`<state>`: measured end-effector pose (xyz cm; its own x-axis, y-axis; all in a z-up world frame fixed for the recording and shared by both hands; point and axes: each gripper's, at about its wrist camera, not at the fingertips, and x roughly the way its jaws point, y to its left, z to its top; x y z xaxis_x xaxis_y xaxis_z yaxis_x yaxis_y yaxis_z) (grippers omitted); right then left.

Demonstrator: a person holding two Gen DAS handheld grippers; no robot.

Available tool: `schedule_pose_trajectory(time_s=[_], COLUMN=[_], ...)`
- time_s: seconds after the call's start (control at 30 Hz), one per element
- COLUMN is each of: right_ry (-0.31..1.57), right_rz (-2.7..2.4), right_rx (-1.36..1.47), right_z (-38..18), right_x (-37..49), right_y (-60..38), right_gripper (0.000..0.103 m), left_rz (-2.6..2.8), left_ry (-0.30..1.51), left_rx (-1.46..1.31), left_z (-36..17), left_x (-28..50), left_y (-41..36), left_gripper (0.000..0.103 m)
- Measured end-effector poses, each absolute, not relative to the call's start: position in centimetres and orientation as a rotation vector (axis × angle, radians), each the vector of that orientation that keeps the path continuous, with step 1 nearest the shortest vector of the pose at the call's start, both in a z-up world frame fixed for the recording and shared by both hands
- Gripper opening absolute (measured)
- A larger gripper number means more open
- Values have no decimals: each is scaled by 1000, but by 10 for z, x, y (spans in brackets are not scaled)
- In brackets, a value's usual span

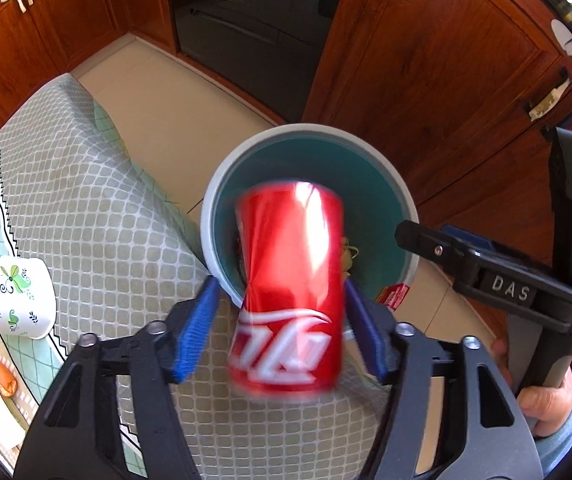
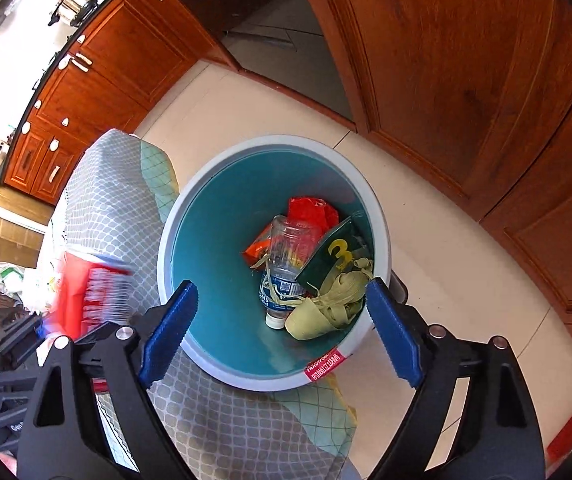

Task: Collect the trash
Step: 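Open the right tool to drop the husk while the left tool drops the can into the bin, then move both tools back over the table toward the paper towel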

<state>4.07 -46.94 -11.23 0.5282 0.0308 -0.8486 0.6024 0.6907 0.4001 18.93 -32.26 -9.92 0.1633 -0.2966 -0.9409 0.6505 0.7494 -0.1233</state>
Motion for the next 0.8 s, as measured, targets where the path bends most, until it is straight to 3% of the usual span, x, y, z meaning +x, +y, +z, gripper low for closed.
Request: schedule_pose_trajectory(time_s=[0.13, 0.8], right_ry=[974, 1003], right_rz=[-392, -350], right_rx=[752, 698], right_z=[-111, -87], right_x=[40, 50], right_y=[-470, -414], right_gripper=[82, 88], left_rz=[-677, -618], left_ry=[1224, 1237], left_rx=[341, 241], left_z=[-98, -77], left_x=[192, 168], left_y=[-321, -235], left_gripper=[75, 76])
